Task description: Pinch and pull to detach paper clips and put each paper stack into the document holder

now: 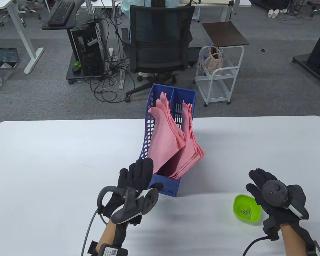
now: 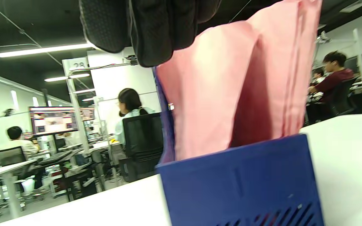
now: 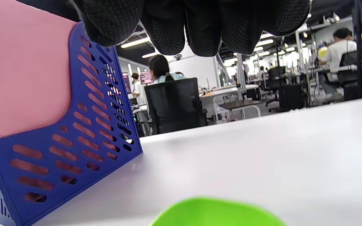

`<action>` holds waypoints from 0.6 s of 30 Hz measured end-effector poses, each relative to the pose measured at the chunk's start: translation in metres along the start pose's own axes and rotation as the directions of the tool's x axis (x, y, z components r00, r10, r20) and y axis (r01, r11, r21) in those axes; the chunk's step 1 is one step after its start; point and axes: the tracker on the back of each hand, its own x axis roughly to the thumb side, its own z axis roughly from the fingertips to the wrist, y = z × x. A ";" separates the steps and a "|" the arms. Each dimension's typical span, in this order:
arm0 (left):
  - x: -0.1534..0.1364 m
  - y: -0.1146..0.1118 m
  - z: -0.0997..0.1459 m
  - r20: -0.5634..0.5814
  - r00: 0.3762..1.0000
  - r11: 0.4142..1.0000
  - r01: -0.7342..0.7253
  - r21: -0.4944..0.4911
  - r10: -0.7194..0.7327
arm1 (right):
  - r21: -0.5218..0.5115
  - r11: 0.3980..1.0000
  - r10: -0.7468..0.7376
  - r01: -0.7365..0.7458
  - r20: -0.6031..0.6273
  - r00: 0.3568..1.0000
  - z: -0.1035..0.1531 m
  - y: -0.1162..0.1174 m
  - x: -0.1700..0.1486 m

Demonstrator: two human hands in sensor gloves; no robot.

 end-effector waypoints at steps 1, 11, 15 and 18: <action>-0.007 -0.002 0.005 -0.019 1.000 1.000 0.012 -0.003 -0.012 | -0.005 1.000 0.026 -0.026 0.009 1.000 -0.002 -0.005 0.005; -0.055 -0.027 0.035 -0.151 0.980 0.991 0.131 -0.015 -0.132 | -0.142 0.975 0.182 -0.169 0.084 0.980 0.005 -0.022 0.028; -0.062 -0.041 0.043 -0.151 0.982 0.993 0.116 -0.010 -0.116 | -0.198 0.953 0.255 -0.227 0.125 0.959 0.015 -0.008 0.029; -0.062 -0.050 0.047 -0.138 0.979 0.987 0.156 0.024 -0.152 | -0.198 0.936 0.322 -0.292 0.140 0.936 0.022 0.004 0.030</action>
